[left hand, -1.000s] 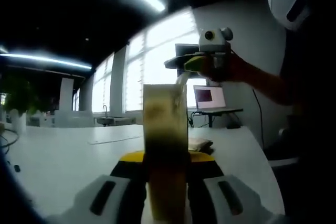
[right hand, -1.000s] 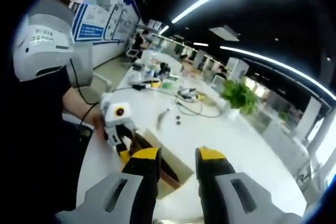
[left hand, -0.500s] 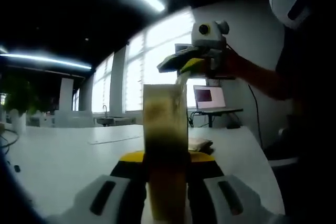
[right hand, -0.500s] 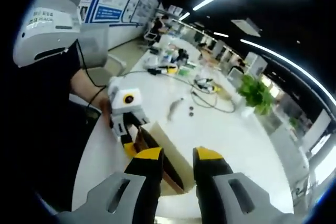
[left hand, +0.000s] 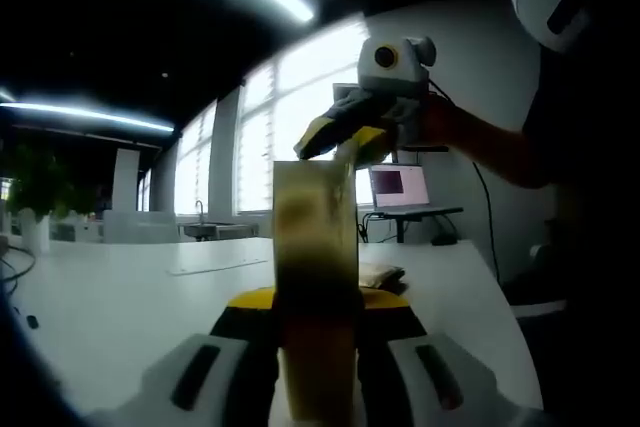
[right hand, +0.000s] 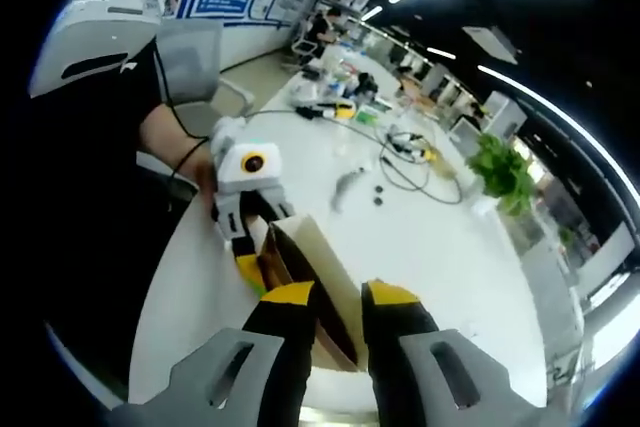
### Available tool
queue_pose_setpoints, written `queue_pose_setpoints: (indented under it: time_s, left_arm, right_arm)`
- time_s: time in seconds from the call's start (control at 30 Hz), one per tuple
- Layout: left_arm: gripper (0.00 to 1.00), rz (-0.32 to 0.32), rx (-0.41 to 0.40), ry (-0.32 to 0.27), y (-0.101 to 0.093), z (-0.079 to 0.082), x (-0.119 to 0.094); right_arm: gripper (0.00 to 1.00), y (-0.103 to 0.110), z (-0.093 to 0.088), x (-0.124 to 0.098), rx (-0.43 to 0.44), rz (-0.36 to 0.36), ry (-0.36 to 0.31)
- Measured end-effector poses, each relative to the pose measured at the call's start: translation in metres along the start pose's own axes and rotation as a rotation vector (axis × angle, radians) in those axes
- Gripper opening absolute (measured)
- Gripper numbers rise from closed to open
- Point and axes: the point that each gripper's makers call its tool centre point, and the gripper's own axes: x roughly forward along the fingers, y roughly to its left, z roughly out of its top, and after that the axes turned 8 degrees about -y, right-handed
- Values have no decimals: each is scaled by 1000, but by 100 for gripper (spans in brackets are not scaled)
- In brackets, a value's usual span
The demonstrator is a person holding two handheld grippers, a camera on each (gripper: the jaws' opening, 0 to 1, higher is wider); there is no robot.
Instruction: Extract single mask from mask box in order stack masks on table
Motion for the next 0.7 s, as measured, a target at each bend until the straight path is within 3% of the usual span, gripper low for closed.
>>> queue_pose_setpoints:
  time_s: [0.33,0.53,0.7]
  left_arm:
    - [31,0,1,0,0,0,1]
    - [31,-4,1,0,-2,0,1]
    - [31,-8,5,0,-2,-1,1]
  right_arm:
    - [8,6,-8,10,-91,112,97]
    - [7,11,-13,12,-123,242,173]
    - [7,12,-12,18,-114,319,189]
